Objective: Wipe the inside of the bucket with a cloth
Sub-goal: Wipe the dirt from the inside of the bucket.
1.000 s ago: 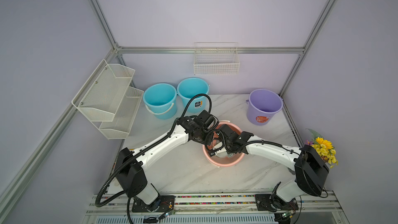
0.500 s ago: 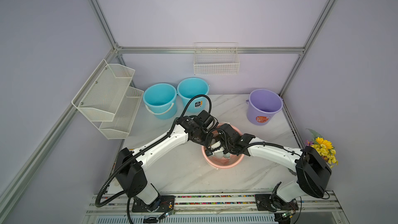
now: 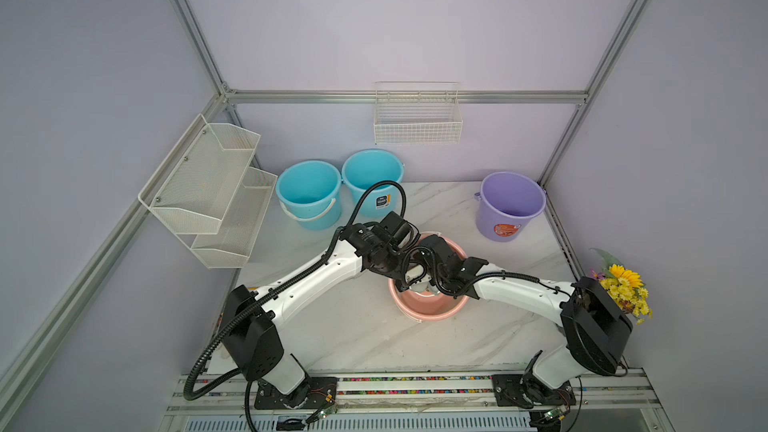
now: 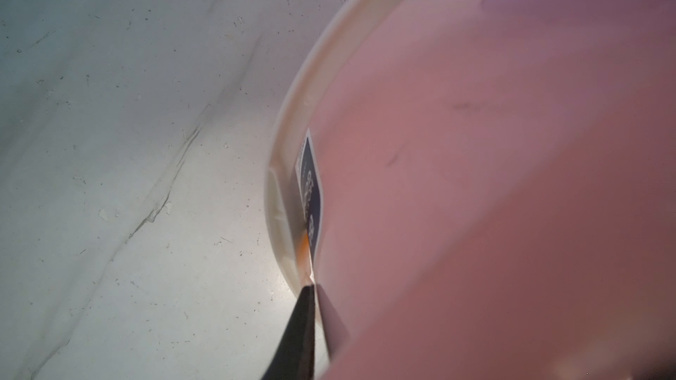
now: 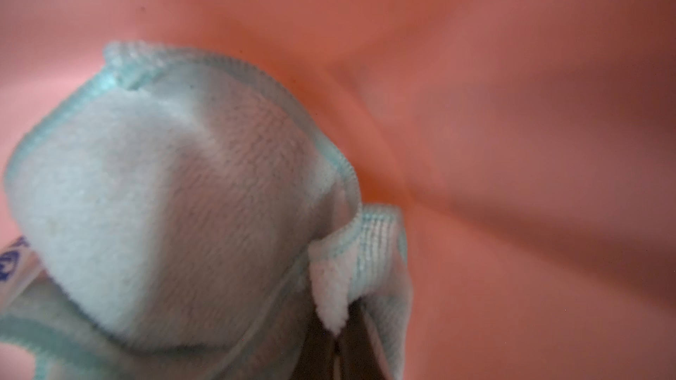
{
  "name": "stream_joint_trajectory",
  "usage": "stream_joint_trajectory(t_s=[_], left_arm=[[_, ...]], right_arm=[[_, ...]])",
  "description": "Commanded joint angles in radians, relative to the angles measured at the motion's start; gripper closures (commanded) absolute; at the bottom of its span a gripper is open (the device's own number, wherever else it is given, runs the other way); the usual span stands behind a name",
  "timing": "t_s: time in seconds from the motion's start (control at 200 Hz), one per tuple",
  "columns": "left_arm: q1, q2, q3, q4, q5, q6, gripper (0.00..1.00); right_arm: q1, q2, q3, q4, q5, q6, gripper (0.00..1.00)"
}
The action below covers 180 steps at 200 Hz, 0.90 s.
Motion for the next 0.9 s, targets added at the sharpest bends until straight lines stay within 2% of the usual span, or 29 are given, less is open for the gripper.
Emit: stream_joint_trajectory(t_s=[0.0, 0.195, 0.36, 0.48, 0.595, 0.72, 0.895], left_arm=[[-0.019, -0.039, 0.048, 0.042, 0.014, -0.018, 1.0], [-0.019, -0.037, 0.049, 0.041, 0.011, -0.015, 1.0], [-0.02, -0.025, 0.057, 0.053, 0.033, -0.015, 1.0], [-0.022, -0.022, 0.062, 0.067, 0.06, -0.011, 1.0], [-0.023, -0.027, 0.055, 0.074, 0.067, -0.011, 1.0], [-0.023, -0.025, 0.056, 0.074, 0.071, -0.012, 1.0], [-0.024, -0.021, 0.055, 0.072, 0.055, -0.019, 1.0]], right_arm=[[0.006, -0.023, 0.013, -0.211, 0.05, 0.06, 1.0], [0.01, -0.049, 0.023, -0.438, 0.01, 0.162, 1.0], [0.011, -0.085, 0.037, -0.518, -0.139, 0.201, 1.0], [0.012, -0.111, 0.025, -0.43, -0.23, 0.206, 1.0], [0.011, -0.119, 0.001, -0.298, -0.261, 0.178, 1.0], [0.012, -0.105, -0.038, -0.084, -0.207, 0.083, 1.0], [0.01, -0.051, 0.008, 0.06, -0.08, -0.025, 1.0]])
